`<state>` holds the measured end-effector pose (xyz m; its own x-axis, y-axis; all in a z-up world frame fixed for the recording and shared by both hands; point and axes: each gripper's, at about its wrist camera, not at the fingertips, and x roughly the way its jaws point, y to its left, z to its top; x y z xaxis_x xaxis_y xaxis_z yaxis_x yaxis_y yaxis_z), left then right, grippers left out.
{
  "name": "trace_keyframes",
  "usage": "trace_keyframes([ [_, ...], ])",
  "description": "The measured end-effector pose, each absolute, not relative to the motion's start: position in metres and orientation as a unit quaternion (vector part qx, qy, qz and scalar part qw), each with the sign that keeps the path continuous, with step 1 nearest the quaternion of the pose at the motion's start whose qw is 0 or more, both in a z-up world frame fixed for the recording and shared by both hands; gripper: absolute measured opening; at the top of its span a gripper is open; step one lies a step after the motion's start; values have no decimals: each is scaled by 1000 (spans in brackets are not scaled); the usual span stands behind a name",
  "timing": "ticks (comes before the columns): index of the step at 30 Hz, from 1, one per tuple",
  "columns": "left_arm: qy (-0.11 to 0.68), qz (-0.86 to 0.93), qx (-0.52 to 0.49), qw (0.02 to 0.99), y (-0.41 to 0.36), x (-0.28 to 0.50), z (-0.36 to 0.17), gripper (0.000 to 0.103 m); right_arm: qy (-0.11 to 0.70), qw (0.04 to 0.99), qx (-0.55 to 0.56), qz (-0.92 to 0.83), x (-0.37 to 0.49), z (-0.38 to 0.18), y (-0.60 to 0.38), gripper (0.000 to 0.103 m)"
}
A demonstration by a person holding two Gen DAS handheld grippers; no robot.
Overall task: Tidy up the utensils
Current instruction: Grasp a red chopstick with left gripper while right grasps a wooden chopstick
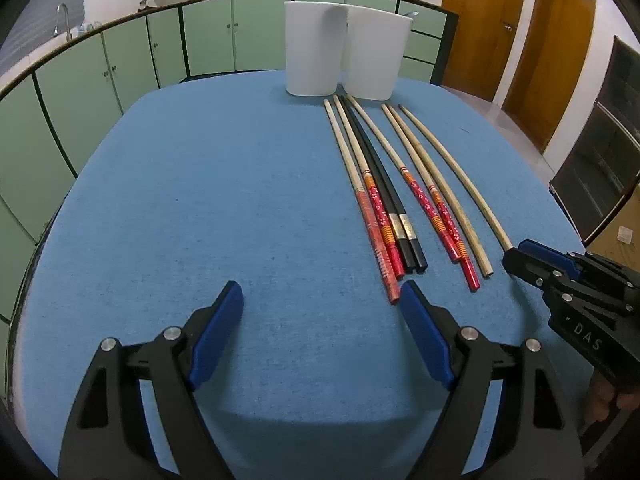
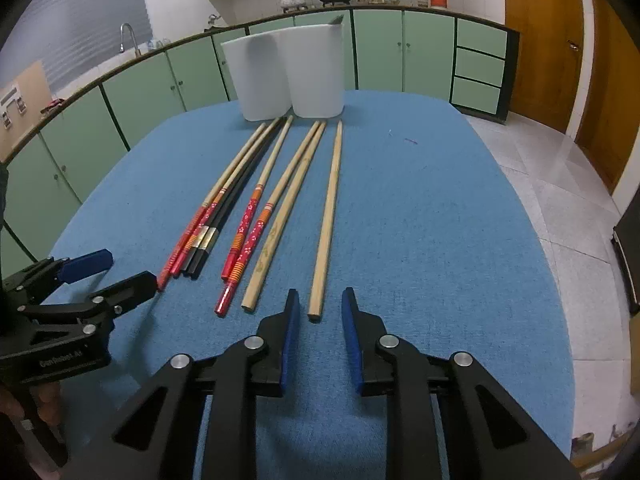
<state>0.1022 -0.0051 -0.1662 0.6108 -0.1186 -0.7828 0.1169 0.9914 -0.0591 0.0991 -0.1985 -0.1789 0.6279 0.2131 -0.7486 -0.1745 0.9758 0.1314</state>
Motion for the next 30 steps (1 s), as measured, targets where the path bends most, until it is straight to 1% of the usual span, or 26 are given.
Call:
trace_keyframes([
  [4,436,-70,-2,897,-12,104,-165,74,419,901,16,108,101,-179,-196,12],
  [6,436,-72,-1,897,-15,105,-165,73,419,901,12,107,101,-179,-196,11],
  [9,437,-70,10,897,-20,107,-166,67,420,901,17,107,102,-179,-198,9],
  [11,437,-68,16,897,-21,108,-166,64,420,901,21,108,102,-179,-200,8],
  [17,438,-65,24,896,-16,109,-166,59,420,901,27,109,103,-179,-199,8],
  [22,438,-59,14,897,-6,108,-165,57,419,901,31,109,102,-179,-200,8],
  [30,435,-58,20,899,-16,107,-166,58,421,901,26,103,102,-180,-197,8],
])
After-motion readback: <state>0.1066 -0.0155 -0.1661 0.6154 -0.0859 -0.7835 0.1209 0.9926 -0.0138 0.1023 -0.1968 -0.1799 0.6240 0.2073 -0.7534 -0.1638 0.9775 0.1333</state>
